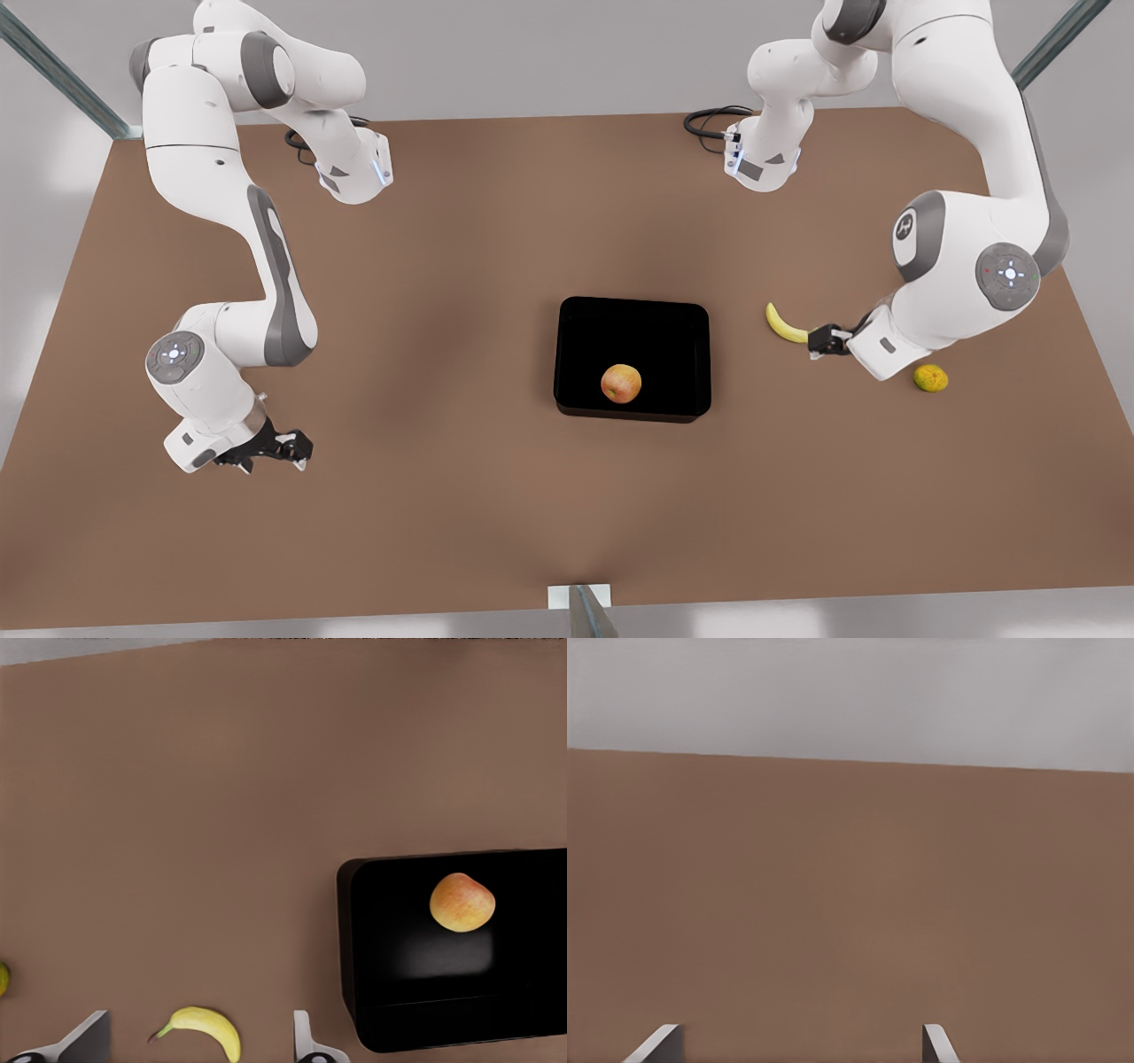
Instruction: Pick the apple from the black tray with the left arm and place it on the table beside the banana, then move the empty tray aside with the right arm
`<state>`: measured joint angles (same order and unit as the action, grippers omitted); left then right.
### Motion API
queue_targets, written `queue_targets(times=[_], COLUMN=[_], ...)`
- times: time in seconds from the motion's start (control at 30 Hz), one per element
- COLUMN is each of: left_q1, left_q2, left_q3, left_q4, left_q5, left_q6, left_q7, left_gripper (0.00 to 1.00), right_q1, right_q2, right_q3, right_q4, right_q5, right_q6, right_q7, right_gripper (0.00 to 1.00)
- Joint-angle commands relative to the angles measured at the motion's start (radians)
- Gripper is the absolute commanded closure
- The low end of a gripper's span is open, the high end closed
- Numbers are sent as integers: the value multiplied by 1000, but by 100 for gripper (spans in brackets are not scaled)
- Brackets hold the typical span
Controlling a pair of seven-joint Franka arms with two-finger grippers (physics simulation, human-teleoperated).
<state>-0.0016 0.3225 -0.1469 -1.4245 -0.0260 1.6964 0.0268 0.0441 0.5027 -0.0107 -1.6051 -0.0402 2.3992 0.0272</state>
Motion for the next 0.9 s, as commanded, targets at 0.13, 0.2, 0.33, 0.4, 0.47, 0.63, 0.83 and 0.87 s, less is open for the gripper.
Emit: queue_targets(times=[0.13,0.2,0.33,0.4,0.47,0.63,0.83,0.87], left_q1=[-167,-305,-546,-583,-604,-574,-561,-560], left_q2=[40,40,182,245,305,363,363,363], left_q3=[-5,-6,-6,-6,-6,1,1,1], left_q4=[68,81,125,136,131,122,-5,-16], left_q5=[101,95,186,186,186,225,224,227], left_q6=[31,32,180,195,259,282,443,454], left_q7=[-65,-171,-844,-909,-1048,-936,-979,-975], left_gripper=[0,0,0,0,0,0,0,0], right_q1=[-6,-6,-4,-4,-3,-6,-4,-4], right_q2=[117,178,71,57,60,60,65,65], right_q3=[-2,-2,-3,-2,-2,-2,-2,-2], right_q4=[91,123,123,123,123,123,123,123], right_q5=[2,2,5,5,5,5,5,5], right_q6=[12,14,3,0,0,2,2,2], right_q7=[2,2,2,2,4,4,4,4], right_gripper=[0,0,0,0,0,0,0,0])
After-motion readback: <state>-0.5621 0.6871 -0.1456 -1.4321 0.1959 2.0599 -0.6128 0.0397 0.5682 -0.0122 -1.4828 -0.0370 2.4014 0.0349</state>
